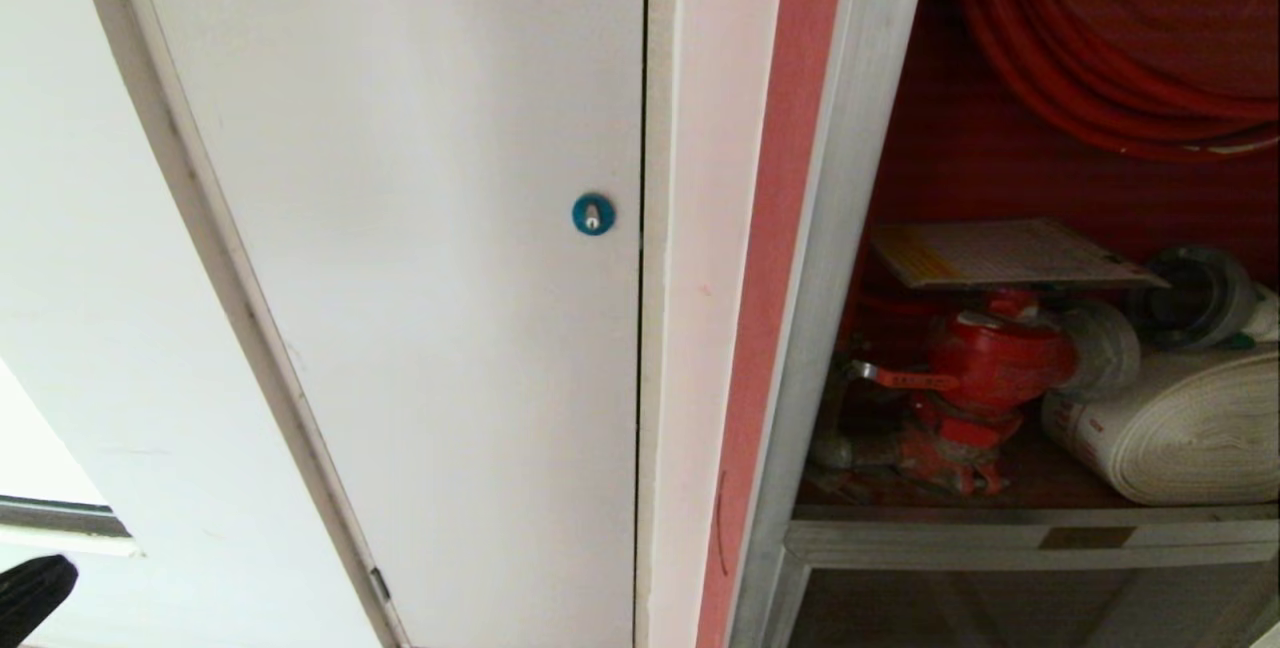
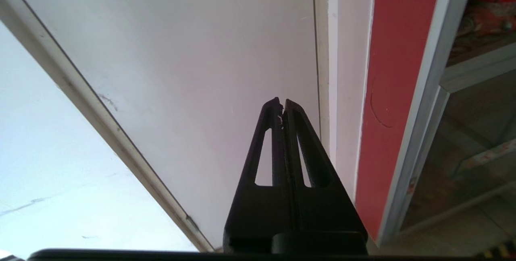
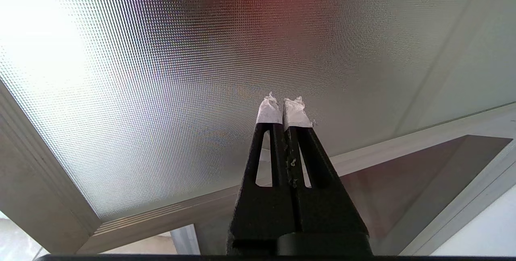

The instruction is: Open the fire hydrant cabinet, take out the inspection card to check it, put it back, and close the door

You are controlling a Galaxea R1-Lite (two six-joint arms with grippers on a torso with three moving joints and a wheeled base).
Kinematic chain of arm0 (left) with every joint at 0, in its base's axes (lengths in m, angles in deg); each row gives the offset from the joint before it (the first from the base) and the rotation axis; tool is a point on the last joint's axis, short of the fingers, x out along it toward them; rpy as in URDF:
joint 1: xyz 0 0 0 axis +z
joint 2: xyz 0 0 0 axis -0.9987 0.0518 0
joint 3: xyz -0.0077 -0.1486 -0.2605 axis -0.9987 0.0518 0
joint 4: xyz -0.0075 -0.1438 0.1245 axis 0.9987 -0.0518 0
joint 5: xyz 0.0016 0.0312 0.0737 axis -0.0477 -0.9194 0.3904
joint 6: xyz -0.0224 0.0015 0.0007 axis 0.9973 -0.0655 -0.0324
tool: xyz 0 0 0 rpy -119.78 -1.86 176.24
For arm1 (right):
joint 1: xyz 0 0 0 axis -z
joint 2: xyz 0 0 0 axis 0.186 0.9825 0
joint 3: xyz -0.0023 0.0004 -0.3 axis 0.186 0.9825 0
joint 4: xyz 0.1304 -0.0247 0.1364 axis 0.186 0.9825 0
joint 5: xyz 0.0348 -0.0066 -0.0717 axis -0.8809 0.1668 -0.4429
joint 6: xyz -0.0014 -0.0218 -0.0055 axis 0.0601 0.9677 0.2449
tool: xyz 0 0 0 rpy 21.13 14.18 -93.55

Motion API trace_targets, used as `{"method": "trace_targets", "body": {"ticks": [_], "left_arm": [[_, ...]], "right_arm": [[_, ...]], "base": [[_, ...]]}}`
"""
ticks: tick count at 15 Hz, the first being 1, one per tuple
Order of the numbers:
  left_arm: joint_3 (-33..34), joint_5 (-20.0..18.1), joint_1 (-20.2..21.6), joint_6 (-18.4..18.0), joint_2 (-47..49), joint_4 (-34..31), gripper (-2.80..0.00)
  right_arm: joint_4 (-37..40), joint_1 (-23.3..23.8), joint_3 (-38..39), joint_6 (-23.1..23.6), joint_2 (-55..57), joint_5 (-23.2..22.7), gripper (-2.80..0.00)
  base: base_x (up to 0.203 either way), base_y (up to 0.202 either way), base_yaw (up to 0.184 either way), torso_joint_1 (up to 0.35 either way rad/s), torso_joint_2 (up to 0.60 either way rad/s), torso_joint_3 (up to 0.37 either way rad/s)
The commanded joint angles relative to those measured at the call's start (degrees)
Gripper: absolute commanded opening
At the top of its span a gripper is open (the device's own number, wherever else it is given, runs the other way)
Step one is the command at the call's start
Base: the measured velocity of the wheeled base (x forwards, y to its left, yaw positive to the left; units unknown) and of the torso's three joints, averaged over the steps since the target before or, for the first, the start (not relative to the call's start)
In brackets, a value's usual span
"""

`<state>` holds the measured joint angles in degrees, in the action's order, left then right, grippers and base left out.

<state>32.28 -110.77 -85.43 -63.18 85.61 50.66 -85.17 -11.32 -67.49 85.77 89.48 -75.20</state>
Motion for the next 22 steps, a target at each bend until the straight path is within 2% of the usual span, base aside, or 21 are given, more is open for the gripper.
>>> {"method": "trace_targets", "body": {"ticks": [1,3,7,9,11,14,15,19,22], "left_arm": [[4.1,0.1,-0.1,-0.1,-10.6,-0.1,-2.8],[6.7,1.8,-0.7,0.7,-15.9,-0.1,-2.8],[11.8,9.1,-1.9,3.1,-25.1,0.2,-2.8],[13.8,14.0,-1.9,3.9,-25.3,0.5,-2.8],[16.6,16.1,-1.9,3.6,-25.3,1.1,-2.8],[23.0,17.2,-1.9,3.0,-25.4,7.2,-2.8],[23.2,17.4,-1.9,3.0,-25.3,8.1,-2.8],[23.2,19.7,-1.9,2.7,-25.3,7.2,-2.8],[23.2,21.7,-1.9,2.6,-25.3,1.2,-2.8]], "right_arm": [[0.0,0.0,0.0,0.0,0.1,0.0,-2.8],[0.0,0.0,0.0,0.0,0.1,0.0,-2.8],[0.0,0.0,0.0,0.0,0.1,0.0,-2.8],[0.0,0.0,0.0,0.0,0.1,0.0,-2.8],[0.0,0.0,0.0,0.0,0.1,0.0,-2.8],[0.0,0.0,0.0,0.0,0.1,0.0,-2.8],[0.0,0.0,0.0,0.0,0.1,0.0,-2.8],[0.0,0.0,0.0,0.0,0.1,0.0,-2.8],[0.0,0.0,0.0,0.0,0.1,0.0,-2.8]], "base": [[0.0,0.0,0.0,0.0,0.0,0.0],[0.0,0.0,0.0,0.0,0.0,0.0],[0.0,0.0,0.0,0.0,0.0,0.0],[0.0,0.0,0.0,0.0,0.0,0.0],[0.0,0.0,0.0,0.0,0.0,0.0],[0.0,0.0,0.0,0.0,0.0,0.0],[0.0,0.0,0.0,0.0,0.0,0.0],[0.0,0.0,0.0,0.0,0.0,0.0],[0.0,0.0,0.0,0.0,0.0,0.0]]}}
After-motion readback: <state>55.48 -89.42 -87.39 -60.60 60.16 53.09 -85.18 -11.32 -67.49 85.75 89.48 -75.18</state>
